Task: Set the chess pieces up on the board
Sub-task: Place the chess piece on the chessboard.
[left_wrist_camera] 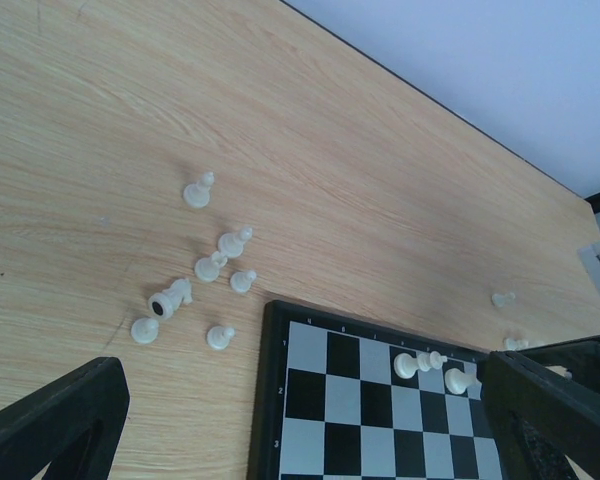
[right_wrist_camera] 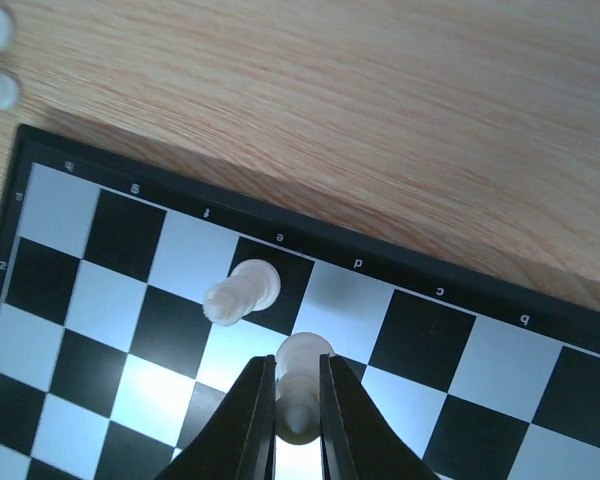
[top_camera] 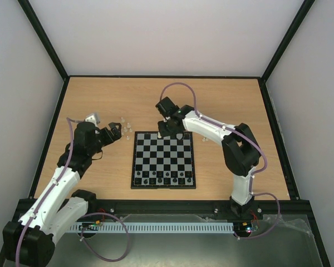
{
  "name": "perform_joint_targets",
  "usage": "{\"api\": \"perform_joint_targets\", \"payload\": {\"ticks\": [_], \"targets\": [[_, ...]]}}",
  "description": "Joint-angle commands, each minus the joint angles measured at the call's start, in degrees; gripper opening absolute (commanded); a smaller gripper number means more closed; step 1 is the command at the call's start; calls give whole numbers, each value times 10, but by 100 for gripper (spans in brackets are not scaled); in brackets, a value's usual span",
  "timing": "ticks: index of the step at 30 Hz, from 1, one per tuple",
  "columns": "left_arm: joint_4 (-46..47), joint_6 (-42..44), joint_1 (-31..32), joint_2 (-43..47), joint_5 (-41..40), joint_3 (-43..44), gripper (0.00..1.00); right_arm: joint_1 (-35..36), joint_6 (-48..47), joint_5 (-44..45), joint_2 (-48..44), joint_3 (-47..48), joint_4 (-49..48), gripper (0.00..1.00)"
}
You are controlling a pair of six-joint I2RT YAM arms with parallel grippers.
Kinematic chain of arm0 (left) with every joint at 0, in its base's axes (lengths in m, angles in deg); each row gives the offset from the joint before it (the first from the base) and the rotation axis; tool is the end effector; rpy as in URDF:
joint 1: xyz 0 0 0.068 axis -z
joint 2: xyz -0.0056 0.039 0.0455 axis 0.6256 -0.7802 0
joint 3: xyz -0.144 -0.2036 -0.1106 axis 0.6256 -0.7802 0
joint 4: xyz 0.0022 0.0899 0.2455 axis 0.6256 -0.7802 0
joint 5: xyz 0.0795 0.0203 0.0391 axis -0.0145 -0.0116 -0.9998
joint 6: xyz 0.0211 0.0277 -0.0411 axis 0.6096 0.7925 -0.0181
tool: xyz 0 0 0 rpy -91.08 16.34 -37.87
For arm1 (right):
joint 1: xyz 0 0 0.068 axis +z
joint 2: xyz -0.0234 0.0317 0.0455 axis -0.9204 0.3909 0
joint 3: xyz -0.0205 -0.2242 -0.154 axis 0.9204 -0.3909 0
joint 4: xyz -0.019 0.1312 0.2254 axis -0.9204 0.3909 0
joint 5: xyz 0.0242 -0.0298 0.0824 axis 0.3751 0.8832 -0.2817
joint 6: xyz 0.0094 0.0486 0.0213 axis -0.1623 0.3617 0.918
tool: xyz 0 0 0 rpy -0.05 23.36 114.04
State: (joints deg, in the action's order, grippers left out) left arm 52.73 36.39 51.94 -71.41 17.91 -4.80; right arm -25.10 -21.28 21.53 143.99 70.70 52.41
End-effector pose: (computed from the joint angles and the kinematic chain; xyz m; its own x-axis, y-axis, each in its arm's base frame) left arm 0.1849 -0.0461 0.2622 -0.4992 -0.5067 -0.7029 -0.0140 0.8158 -0.5781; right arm 0.3136 0.2774 0.2340 -0.7881 -0.1765 -0.5897 -0.3447 0.9203 0.1851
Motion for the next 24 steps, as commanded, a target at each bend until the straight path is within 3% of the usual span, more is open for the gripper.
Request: {"api": "perform_joint_targets", "payload": {"ticks": [1,19,24], "targets": [[-8,-1,1,10,-5,-10,100,6,7,17,24,20,37,11],[-2,4,1,6,-10,-15,100,8,7,44,74,44,41,11],[-2,4,1,6,-11,-17,100,8,7,43,75,44,41,15]]}}
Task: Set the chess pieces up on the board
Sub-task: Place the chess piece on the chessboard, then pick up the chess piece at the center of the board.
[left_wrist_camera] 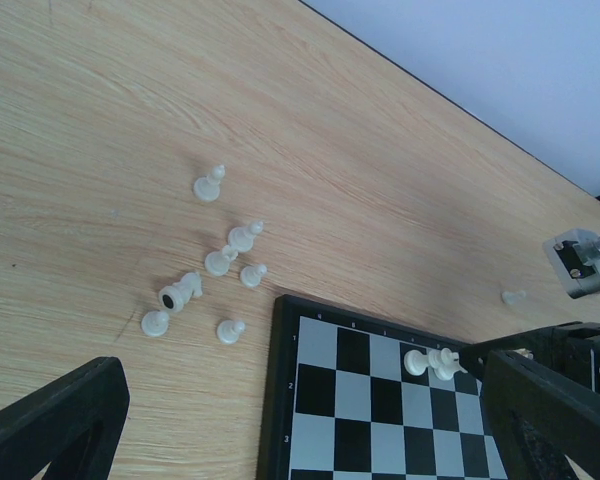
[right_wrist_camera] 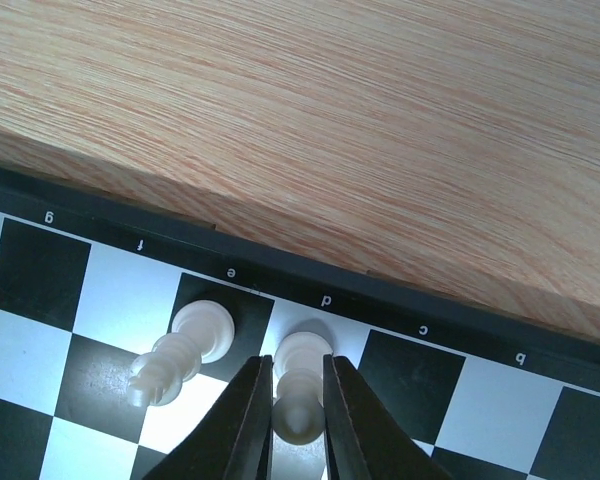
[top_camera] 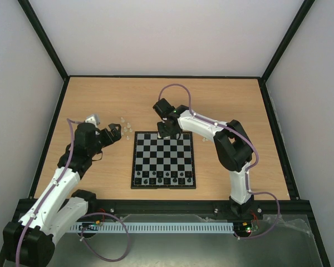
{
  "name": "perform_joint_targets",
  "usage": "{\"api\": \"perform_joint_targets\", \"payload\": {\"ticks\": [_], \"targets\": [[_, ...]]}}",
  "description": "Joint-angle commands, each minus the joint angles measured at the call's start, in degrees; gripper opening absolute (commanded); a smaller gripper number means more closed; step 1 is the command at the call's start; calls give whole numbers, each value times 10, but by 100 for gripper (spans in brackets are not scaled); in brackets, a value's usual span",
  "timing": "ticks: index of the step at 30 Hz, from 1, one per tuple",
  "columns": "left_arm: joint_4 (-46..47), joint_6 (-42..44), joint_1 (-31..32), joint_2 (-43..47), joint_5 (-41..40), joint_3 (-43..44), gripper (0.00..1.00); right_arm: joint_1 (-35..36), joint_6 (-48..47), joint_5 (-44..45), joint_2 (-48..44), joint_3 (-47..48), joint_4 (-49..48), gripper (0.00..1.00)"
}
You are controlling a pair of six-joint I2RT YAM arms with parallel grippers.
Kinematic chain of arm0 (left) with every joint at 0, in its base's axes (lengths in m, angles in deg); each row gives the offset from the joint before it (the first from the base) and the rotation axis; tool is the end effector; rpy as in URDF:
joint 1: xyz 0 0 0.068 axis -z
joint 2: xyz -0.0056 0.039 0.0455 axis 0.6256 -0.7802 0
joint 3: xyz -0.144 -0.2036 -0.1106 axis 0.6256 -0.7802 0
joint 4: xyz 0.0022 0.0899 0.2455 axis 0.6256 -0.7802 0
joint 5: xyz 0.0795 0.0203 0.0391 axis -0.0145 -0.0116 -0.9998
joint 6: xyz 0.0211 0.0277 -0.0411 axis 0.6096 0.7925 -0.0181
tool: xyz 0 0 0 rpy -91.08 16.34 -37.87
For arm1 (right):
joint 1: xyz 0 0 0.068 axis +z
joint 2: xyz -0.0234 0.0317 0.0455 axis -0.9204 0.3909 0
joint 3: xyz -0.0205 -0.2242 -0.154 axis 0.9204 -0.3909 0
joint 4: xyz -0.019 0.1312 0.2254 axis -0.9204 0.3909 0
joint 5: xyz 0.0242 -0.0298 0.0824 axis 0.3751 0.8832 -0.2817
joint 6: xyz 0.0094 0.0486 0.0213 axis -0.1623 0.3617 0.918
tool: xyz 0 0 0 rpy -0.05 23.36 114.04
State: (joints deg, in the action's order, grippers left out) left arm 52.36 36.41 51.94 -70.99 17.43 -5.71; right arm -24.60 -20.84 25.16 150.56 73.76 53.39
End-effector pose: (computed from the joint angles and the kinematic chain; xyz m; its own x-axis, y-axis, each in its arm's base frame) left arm 0.1830 -0.0453 0.2572 -0.5050 -0.5054 -0.6997 -0.0280 0.8198 -0.5720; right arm 0.3259 0.2905 0.2030 -0.8094 -0.1986 -0.5527 -0.3086 0.9445 0.1126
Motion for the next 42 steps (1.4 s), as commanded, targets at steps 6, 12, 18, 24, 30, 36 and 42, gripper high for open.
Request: {"api": "perform_joint_targets", "payload": {"ticks": [6,12,18,24,30,36,42], "targets": [[3,4,1,1,-7,-8,100,3,1,9,9,17,34,20],[2,4,1,1,-7,-7,100,3,-2,21,-21,19,41,33],[-11,12,1,3,1,10,100,3,-7,49,-106,18,53,63],[-55,17,1,29,10,21,99,3,-6,49,-216,-57,44,99],[-86,13,2,47,23,17,99,2,17,60,-337,-172,27,99],[-92,10,3,43,48,20,100,2,46,54,-448,-285,11,99],[-81,18,27,37,113,13,99,2,67,32,-516,-344,-2,99]]}}
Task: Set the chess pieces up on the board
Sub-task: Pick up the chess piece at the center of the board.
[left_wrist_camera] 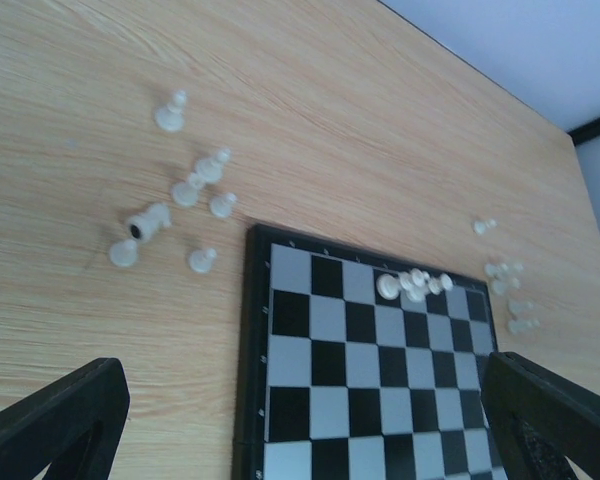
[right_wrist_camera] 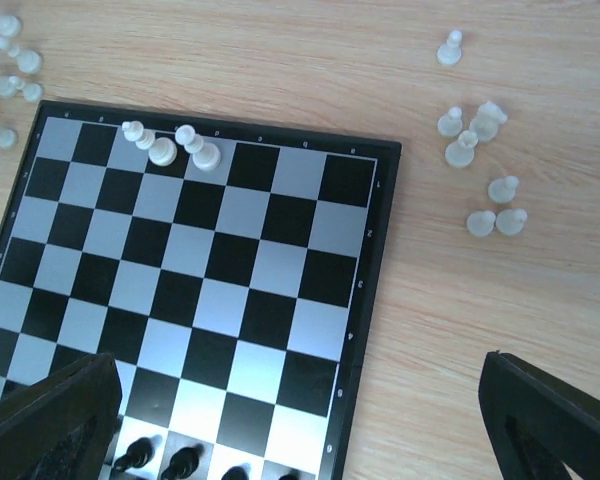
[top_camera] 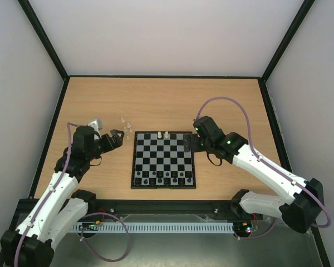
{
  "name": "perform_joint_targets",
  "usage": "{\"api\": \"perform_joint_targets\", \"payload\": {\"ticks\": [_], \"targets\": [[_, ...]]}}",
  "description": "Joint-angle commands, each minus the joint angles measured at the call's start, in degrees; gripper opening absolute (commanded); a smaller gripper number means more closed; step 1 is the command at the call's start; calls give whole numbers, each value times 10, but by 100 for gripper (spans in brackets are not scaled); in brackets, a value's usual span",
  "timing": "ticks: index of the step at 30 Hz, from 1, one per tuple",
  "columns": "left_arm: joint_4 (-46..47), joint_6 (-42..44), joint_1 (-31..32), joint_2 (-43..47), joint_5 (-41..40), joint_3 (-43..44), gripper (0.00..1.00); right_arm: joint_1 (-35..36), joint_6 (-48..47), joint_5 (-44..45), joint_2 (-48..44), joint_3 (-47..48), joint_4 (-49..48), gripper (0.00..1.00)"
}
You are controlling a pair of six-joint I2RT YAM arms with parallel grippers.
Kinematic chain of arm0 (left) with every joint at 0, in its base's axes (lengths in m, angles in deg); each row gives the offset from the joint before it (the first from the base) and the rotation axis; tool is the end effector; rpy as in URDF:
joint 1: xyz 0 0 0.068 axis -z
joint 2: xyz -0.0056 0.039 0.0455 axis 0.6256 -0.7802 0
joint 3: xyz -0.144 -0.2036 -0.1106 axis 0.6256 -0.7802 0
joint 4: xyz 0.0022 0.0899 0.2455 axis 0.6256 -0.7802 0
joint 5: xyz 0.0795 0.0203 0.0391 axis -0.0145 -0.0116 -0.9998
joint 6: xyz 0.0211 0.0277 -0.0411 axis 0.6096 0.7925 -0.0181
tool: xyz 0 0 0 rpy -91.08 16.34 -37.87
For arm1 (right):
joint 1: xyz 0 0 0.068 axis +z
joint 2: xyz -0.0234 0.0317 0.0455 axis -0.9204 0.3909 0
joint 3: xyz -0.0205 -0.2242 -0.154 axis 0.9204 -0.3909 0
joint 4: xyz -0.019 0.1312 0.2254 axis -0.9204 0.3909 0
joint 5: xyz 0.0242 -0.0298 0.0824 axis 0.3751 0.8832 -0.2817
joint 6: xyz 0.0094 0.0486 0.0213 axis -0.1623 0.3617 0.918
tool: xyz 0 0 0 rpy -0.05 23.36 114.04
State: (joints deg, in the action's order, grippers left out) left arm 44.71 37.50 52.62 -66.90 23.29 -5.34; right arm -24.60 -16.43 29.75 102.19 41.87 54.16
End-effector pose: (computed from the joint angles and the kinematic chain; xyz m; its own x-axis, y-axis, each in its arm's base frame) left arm 0.1650 -0.0469 0.2581 -0.5987 -0.4548 -0.6593 0.0290 0.8103 -0.5853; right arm 0.1892 0.1620 0.2976 -0.6775 0.0050 -0.7355 -0.2418 0.9429 0.2292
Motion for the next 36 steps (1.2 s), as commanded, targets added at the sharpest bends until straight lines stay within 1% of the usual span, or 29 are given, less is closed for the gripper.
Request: {"api": "perform_joint_targets", "payload": {"ticks": [1,3,6,9,10,12,14,17,20,23,25,27,28,31,34,36], "targets": [[-10,12,33,-6,53,13,100,2,21,-22,-34,-26,-10,99],[-23,16,60,-10,44,22,99,2,18,-44,-32,-24,-12,99],[-19,3,96,0,32,14,100,2,17,-103,-29,-24,-17,99],[12,-15,126,9,24,-14,99,2,22,-207,-41,-44,-46,99],[18,-18,134,7,21,-17,100,2,23,-222,-44,-51,-54,99],[15,-20,146,-7,5,-10,100,3,21,-217,-45,-57,-47,99],[16,-16,151,-17,-8,0,100,2,20,-190,-48,-58,-36,99],[18,-11,151,-32,-37,16,100,2,28,-156,-71,-72,-54,99],[7,-18,151,-54,-92,36,99,2,34,-115,-79,-64,-62,99],[-5,-31,133,-68,-147,48,99,1,30,-66,-61,-39,-59,99],[-13,-26,99,-84,-157,61,99,-2,27,-52,-41,-18,-55,99],[-21,-17,49,-107,-152,78,99,-12,24,-52,-23,2,-57,99],[-21,-13,25,-120,-136,86,99,-21,24,-51,-14,10,-59,99],[-3,-3,-32,-170,-105,104,99,-67,28,-67,9,27,-75,99],[29,-4,-41,-232,-112,134,99,-110,33,-74,41,48,-91,100],[47,-13,-41,-270,-114,151,100,-128,29,-64,80,82,-85,99]]}}
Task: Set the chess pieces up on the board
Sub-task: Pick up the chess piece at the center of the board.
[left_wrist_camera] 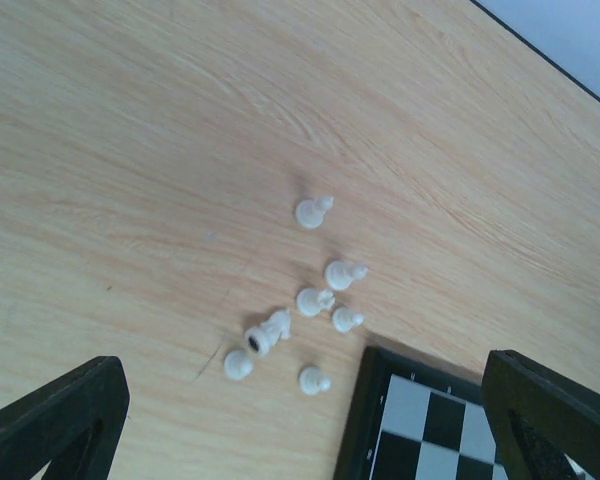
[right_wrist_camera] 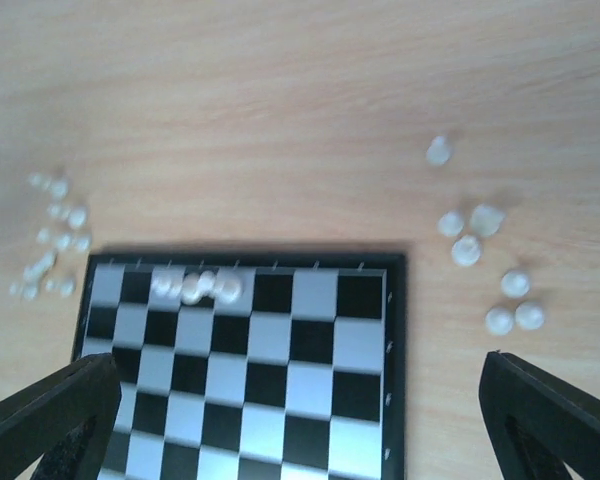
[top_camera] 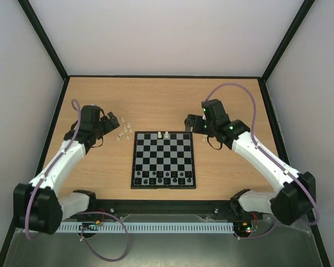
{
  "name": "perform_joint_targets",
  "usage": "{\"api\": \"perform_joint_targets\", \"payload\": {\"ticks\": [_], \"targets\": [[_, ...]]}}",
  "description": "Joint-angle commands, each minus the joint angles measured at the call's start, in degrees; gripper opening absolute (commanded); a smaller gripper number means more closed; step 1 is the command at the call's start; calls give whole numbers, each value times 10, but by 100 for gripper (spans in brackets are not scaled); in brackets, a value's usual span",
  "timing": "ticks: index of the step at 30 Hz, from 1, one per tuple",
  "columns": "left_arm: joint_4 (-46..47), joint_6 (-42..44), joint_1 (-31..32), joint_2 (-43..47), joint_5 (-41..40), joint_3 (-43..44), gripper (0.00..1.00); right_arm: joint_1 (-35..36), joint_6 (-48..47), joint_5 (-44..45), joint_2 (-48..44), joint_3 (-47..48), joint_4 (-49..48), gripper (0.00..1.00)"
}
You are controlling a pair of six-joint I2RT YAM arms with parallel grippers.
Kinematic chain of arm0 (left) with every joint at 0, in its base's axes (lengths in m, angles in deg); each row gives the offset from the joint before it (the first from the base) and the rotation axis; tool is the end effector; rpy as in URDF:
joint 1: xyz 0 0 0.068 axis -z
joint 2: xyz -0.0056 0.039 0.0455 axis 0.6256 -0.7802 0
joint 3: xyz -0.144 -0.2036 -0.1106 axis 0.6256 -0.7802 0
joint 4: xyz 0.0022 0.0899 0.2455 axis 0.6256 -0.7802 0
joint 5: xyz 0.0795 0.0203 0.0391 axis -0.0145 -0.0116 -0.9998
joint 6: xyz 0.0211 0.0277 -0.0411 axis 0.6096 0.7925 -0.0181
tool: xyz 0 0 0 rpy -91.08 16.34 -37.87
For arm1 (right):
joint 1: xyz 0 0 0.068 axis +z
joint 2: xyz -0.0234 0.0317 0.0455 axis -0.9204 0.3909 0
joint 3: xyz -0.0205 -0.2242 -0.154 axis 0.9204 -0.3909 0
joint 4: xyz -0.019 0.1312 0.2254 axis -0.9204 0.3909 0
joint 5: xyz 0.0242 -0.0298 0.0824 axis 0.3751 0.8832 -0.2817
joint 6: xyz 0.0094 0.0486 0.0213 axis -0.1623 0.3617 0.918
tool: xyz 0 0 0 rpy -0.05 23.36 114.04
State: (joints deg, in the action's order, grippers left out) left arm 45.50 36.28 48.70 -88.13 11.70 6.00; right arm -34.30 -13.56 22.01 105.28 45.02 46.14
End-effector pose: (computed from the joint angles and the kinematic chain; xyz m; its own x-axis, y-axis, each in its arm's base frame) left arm 0.2361 -0.0402 0.2587 -0.5660 -0.5200 -0.6397 -0.2522 0.8480 -0.4662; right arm 0.2306 0.1442 0.3151 -0.6352 0.2029 -0.7452 -0.1720 0.9035 0.3926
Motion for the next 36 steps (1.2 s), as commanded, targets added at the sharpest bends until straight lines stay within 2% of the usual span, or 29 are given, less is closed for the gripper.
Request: {"api": "perform_joint_targets", "payload": {"ticks": [1,5,10,12,14,17,28,36], "targets": [[48,-6,-2,-74,4,43,100,-38,-3,20,69,67,0,96],[92,-14,-2,-115,14,52,100,-59,-12,53,155,121,13,88],[101,-14,-5,-146,1,78,99,-66,-29,104,269,174,30,74],[102,-16,-6,-154,7,81,99,-68,-35,123,307,198,39,71],[101,-13,-6,-164,14,87,100,-72,-42,129,339,219,43,58],[90,-6,-6,-171,0,98,100,-75,-55,111,389,256,49,47],[113,-3,-6,-180,17,80,100,-90,-54,97,461,294,67,40],[115,-1,-6,-180,20,78,99,-113,-60,41,483,283,47,37]]}}
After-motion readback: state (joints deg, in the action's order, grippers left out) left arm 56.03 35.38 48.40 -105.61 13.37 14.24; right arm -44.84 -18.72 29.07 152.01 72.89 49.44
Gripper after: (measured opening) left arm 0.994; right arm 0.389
